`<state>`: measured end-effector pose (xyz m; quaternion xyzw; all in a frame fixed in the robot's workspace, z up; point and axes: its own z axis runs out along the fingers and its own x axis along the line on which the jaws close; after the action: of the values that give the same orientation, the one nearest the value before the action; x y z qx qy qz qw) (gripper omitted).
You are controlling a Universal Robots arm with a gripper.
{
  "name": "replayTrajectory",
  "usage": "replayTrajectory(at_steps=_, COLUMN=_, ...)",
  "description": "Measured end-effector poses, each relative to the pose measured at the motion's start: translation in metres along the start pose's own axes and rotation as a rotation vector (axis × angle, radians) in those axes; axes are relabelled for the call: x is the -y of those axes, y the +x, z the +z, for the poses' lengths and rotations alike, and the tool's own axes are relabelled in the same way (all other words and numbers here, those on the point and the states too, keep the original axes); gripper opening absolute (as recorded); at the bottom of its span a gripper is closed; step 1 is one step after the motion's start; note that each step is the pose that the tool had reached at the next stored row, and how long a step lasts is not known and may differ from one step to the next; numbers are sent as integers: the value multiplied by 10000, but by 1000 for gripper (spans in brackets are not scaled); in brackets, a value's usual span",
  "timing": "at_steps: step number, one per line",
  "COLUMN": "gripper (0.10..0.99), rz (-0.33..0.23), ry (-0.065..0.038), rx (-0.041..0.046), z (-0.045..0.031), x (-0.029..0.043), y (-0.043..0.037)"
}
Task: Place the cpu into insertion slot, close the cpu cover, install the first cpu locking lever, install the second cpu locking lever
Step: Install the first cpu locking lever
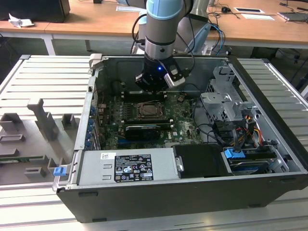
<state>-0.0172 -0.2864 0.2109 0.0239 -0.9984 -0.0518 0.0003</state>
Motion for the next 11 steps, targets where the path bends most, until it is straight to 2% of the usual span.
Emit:
replayTrajectory(at_steps=6, gripper=106, rz=2, ry=10, rx=-1, z=-1, x=19, y=1)
replayTrajectory(at_steps=11, gripper=106, rz=-1, ry=16, rx=-2, z=27, x=22, y=-6)
